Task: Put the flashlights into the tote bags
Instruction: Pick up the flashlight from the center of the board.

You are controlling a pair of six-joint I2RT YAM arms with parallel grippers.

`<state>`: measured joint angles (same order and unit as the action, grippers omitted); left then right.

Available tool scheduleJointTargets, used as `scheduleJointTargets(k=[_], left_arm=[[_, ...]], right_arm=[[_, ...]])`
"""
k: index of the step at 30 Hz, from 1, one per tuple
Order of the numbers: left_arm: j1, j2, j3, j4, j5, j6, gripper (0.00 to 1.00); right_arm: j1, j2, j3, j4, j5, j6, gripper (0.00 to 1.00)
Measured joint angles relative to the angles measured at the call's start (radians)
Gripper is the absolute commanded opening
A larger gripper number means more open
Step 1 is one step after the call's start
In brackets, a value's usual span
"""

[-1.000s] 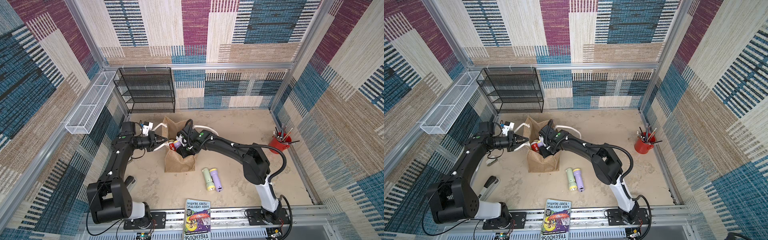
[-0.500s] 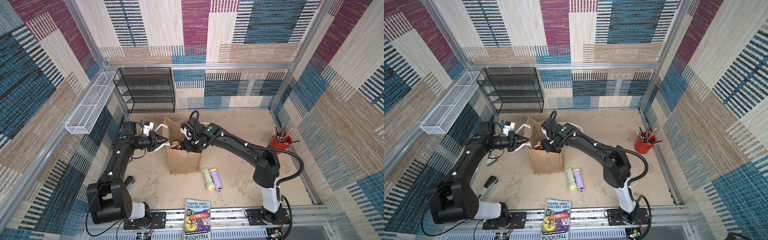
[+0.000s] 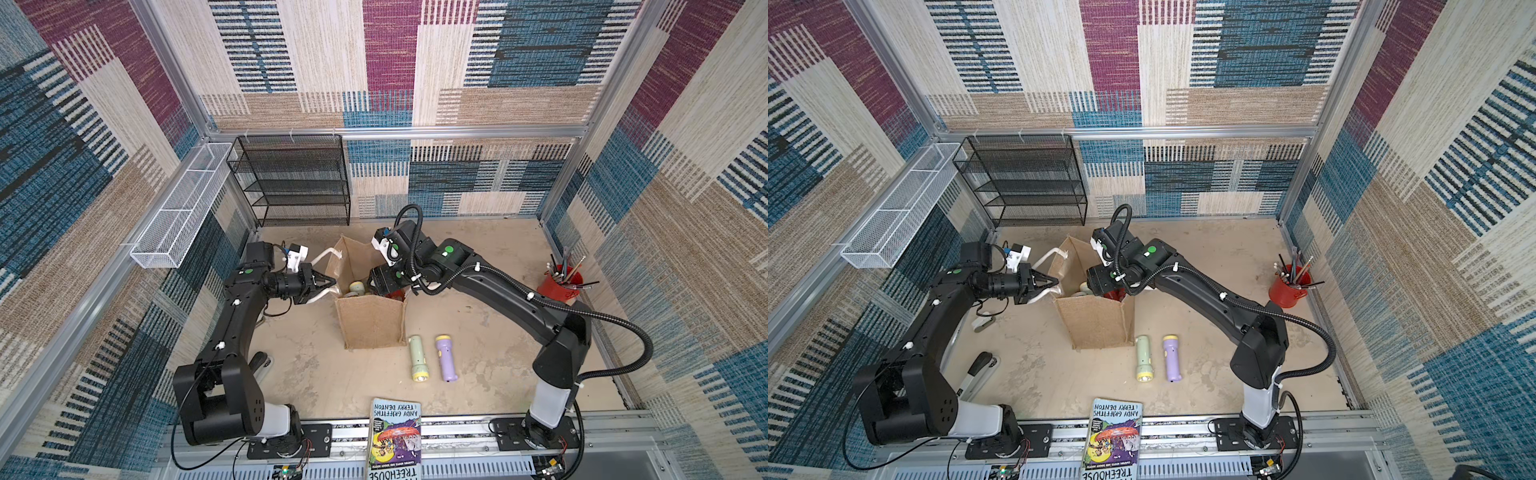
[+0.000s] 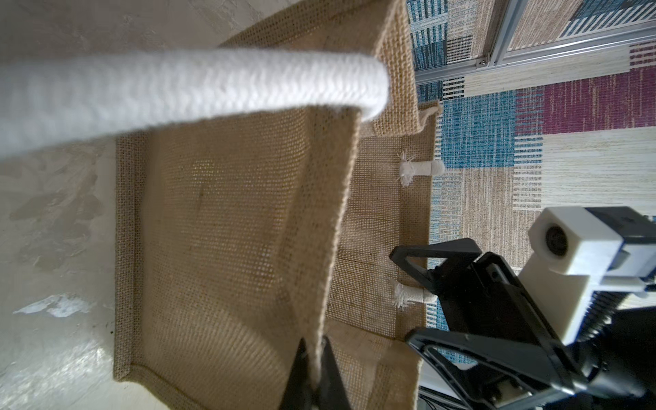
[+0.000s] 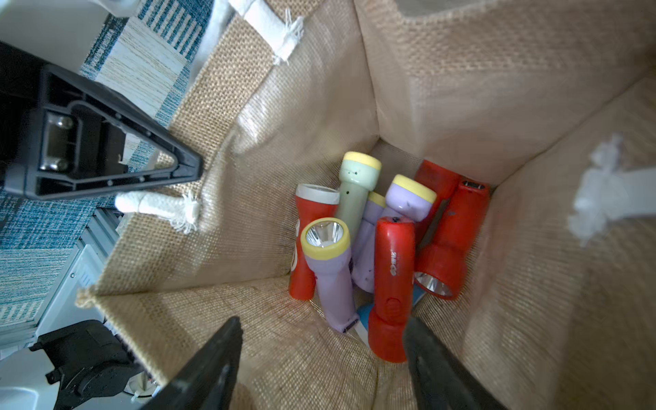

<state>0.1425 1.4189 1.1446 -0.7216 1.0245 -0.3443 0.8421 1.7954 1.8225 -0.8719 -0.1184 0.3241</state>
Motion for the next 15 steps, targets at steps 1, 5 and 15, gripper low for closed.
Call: scheduleJointTargets(k=[1, 5, 15], left_arm=[[0.0, 0.0, 0.002, 0.0, 0.0, 0.0, 0.0], [0.0, -0.002, 0.003, 0.0, -0.001, 0.001, 0.0], [0.0, -0.011, 0.003, 0.0, -0.005, 0.0, 0.0]], right_arm=[[0.0, -0.019, -0.009, 0.004, 0.001, 0.005, 0.74], [-0.012, -0.146, -0.081, 0.039, 0.061, 0.042, 0.75], [-0.184, -0.576, -0.457, 0.099, 0.144, 0.189, 0.81]])
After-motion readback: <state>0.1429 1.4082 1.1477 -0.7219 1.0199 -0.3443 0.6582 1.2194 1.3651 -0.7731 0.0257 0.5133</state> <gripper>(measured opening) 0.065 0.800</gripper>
